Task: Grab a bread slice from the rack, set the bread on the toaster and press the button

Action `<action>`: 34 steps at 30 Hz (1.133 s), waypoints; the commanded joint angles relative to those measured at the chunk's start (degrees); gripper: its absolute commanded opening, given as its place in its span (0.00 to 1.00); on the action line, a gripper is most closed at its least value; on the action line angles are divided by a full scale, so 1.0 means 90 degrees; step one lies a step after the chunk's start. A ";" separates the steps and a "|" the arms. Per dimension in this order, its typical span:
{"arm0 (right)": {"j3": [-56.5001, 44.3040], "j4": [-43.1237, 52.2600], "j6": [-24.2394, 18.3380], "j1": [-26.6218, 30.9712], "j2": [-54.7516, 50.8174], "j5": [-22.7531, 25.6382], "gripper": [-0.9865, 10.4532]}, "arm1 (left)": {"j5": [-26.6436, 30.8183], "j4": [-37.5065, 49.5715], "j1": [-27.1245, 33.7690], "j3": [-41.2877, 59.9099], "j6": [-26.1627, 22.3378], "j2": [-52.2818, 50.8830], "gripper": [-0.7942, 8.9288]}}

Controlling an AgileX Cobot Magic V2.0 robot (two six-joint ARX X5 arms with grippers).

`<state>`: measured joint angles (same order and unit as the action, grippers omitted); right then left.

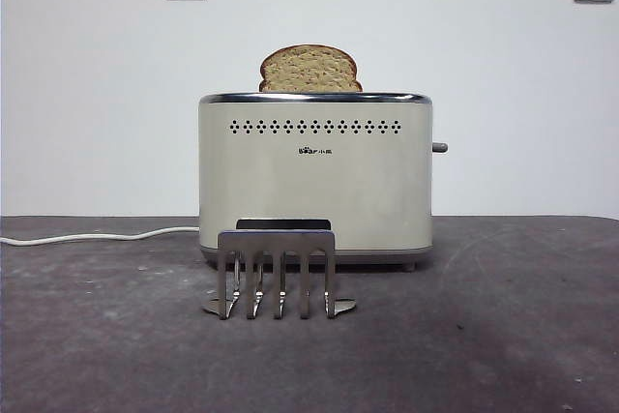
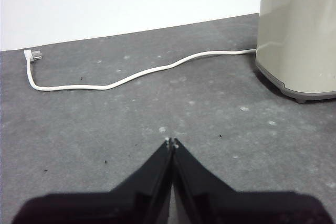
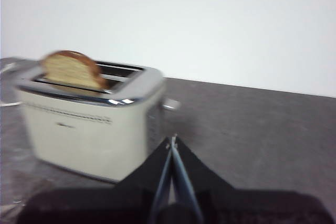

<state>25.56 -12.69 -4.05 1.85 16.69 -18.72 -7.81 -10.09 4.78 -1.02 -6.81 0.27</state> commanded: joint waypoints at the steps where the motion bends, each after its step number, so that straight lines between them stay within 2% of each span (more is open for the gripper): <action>1: -0.0712 0.0277 0.0282 -0.0007 -0.0466 0.0442 0.09 | 0.0022 0.0000 0.0017 0.0085 0.0029 -0.0012 0.08; 7: -0.1741 0.0534 0.0510 -0.0012 -0.1248 0.0986 0.09 | 0.0024 0.0000 0.0017 0.0083 0.0029 -0.0012 0.08; 17: -0.2783 0.0539 0.0916 -0.0017 -0.1855 0.0981 0.09 | 0.0022 0.0000 0.0017 0.0083 0.0029 -0.0012 0.08; 23: -0.2805 0.0304 0.0899 -0.0017 -0.1848 0.1141 0.09 | 0.0022 0.0000 0.0017 0.0085 0.0029 -0.0012 0.08; 25: -0.2805 0.0318 0.1115 -0.0017 -0.1848 0.1120 0.09 | 0.0022 0.0002 0.0017 0.0085 0.0029 -0.0012 0.08; 34: -0.2805 0.0325 0.1112 -0.0017 -0.1848 0.1129 0.09 | 0.0022 0.0002 0.0017 0.0085 0.0029 -0.0012 0.08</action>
<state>0.97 -9.23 5.34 1.83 0.23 -8.75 -7.79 -10.09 4.78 -1.02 -6.81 0.27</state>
